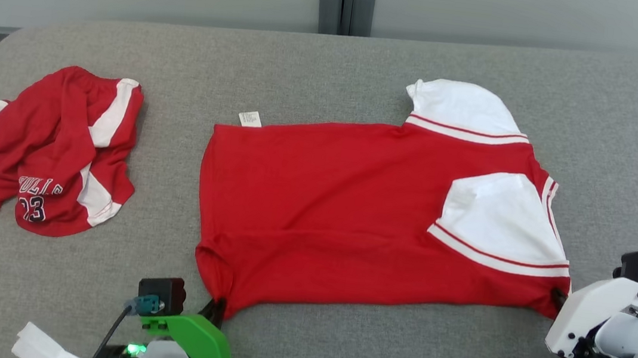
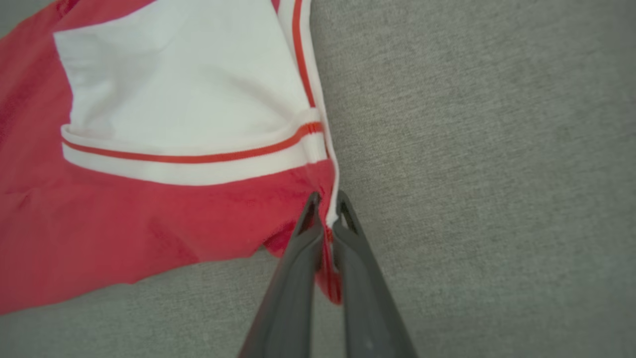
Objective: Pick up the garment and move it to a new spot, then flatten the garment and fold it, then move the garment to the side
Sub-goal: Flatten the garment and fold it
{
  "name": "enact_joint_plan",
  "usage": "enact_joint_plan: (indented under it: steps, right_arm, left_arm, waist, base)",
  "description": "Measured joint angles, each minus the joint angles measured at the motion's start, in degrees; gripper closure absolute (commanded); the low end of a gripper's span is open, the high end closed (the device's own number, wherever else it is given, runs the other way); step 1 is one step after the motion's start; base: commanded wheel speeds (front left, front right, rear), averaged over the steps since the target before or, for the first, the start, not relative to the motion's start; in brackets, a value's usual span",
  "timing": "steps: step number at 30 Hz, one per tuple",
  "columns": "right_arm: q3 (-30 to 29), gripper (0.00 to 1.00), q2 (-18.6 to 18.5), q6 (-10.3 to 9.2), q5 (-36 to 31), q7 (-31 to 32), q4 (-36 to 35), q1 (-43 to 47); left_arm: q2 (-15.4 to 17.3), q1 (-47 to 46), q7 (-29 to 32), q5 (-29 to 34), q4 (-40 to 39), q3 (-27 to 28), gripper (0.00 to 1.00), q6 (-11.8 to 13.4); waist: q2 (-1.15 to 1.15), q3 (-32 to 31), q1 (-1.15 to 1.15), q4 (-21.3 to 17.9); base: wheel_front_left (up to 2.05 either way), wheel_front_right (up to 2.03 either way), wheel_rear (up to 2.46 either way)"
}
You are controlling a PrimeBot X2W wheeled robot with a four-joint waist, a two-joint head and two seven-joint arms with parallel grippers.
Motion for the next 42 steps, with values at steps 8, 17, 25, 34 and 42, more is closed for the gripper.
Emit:
enact_joint_plan:
  steps: [8,17,25,34,42]
  right_arm:
    - [-1.3,1.0,0.8,0.0,0.9,2.4,-8.4,9.5]
    - [-0.3,0.0,0.9,-0.01,0.9,3.1,-11.0,10.7]
    - [3.6,0.0,-2.2,-0.02,1.1,8.9,-13.7,-5.4]
    - [10.3,0.0,-7.2,-0.02,0.5,11.6,1.8,-26.9]
    - [11.8,0.0,-8.6,-0.02,-0.6,8.1,12.8,-38.1]
  left_arm:
    - [3.4,6.6,2.6,-1.5,-6.7,0.0,1.0,3.4]
    - [6.6,9.1,3.0,-1.7,-12.4,0.9,0.0,6.6]
    - [10.9,-0.2,7.9,-0.8,-18.4,3.5,0.0,8.4]
    - [6.3,-20.0,18.4,-0.7,-7.8,1.9,0.0,3.9]
    - [2.9,-29.2,20.2,1.3,2.2,0.0,0.0,1.3]
  waist:
    - [0.0,-4.5,0.0,-0.2]
    - [0.0,-6.6,0.0,-0.4]
    - [0.0,-4.6,0.0,-0.4]
    - [0.0,2.7,0.0,0.1]
    - [0.0,10.2,0.01,0.6]
  base:
    - [0.0,0.0,0.0]
    - [0.0,0.0,0.0]
    - [0.0,0.0,0.0]
    - [0.0,0.0,0.0]
    - [0.0,0.0,0.0]
